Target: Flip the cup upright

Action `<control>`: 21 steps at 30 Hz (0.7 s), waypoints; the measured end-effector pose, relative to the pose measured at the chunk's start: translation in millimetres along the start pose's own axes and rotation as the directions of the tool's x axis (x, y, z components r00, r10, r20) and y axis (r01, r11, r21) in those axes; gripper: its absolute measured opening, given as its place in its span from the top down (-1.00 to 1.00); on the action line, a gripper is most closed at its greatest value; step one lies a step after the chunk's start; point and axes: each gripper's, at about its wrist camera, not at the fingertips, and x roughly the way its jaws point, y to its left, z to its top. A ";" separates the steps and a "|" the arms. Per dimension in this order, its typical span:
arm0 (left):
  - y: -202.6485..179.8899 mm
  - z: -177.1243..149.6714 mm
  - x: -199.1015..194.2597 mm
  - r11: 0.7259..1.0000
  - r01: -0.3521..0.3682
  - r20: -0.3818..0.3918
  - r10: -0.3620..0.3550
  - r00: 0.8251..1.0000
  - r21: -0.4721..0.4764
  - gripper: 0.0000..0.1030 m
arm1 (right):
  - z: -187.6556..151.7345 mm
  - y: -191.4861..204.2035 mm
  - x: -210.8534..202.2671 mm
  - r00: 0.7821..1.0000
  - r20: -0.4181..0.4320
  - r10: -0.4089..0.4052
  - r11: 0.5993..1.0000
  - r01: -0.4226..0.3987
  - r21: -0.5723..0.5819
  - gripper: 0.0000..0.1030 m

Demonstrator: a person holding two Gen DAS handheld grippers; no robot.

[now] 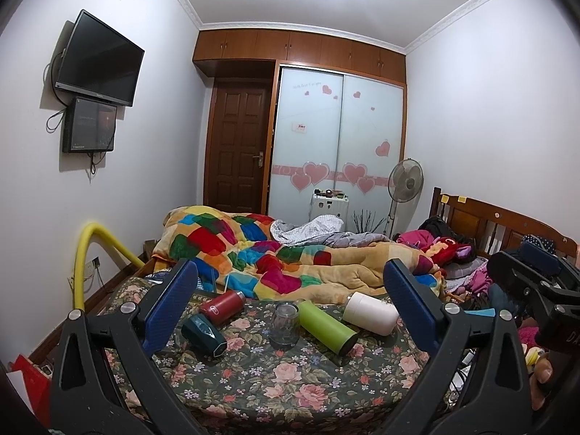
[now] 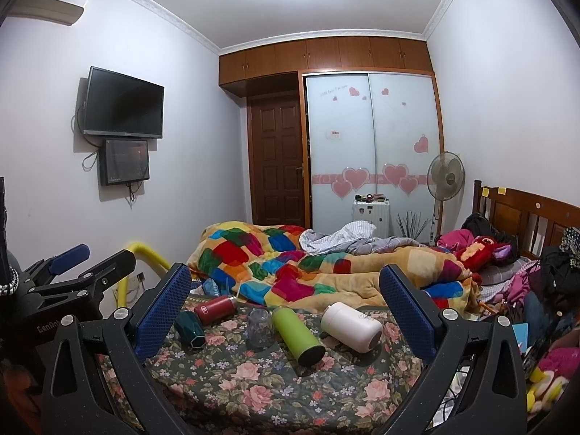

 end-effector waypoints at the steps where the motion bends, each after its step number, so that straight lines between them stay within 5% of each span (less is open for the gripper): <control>1: -0.3 0.3 1.3 1.000 -0.001 -0.002 0.001 1.000 0.000 -1.00 | -1.4 -0.3 1.6 1.000 -0.004 0.000 1.000 0.000 0.001 -1.00; 13: 21.3 -21.1 53.2 0.998 -0.038 -0.110 0.033 0.993 -0.046 -1.00 | -23.9 -4.6 43.9 0.992 -0.123 -0.022 1.000 0.021 -0.012 -1.00; 17: 37.5 -38.4 86.8 0.995 -0.072 -0.193 0.057 0.980 -0.070 -0.99 | -39.0 -11.4 74.2 0.977 -0.210 -0.045 0.999 0.040 -0.028 -1.00; 21: 54.4 -59.6 120.1 0.990 -0.109 -0.278 0.081 0.957 -0.089 -0.99 | -65.0 -22.2 125.7 0.938 -0.343 -0.047 0.998 0.033 -0.047 -1.00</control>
